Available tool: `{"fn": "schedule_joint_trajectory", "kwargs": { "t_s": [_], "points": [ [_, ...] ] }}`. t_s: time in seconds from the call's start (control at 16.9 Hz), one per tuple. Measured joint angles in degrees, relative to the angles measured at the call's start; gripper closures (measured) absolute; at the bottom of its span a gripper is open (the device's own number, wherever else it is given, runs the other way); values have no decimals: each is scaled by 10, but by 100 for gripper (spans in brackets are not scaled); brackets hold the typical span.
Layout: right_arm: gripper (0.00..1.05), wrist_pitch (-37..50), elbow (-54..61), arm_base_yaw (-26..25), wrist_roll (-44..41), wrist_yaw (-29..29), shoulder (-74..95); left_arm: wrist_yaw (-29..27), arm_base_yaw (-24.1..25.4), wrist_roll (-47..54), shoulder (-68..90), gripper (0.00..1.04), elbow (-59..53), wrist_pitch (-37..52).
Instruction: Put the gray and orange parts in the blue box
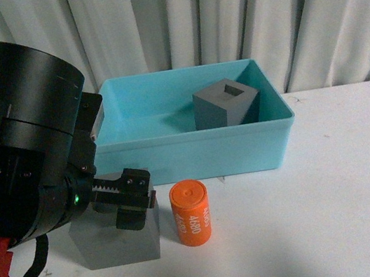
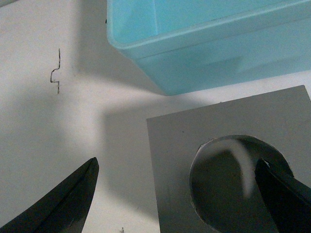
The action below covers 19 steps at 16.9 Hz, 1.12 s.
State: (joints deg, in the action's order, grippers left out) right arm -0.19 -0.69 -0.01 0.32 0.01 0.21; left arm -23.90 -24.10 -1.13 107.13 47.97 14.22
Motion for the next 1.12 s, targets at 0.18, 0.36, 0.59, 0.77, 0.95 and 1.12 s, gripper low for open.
{"fn": "schedule_joint_trajectory", "kwargs": {
  "t_s": [0.18,0.36,0.59,0.77,0.95,1.12],
  "points": [
    [6,0,0,0,0,0,0,9,3,-16,17,24,17,-19],
    [6,0,0,0,0,0,0,19,-1,-33,20,55,20,-37],
    [6,0,0,0,0,0,0,18,-5,-47,12,84,19,-56],
    [6,0,0,0,0,0,0,35,4,-63,-9,87,24,-96],
    [6,0,0,0,0,0,0,52,25,-65,-39,88,51,-146],
    [6,0,0,0,0,0,0,61,49,-71,-111,88,116,-181]
  ]
}}
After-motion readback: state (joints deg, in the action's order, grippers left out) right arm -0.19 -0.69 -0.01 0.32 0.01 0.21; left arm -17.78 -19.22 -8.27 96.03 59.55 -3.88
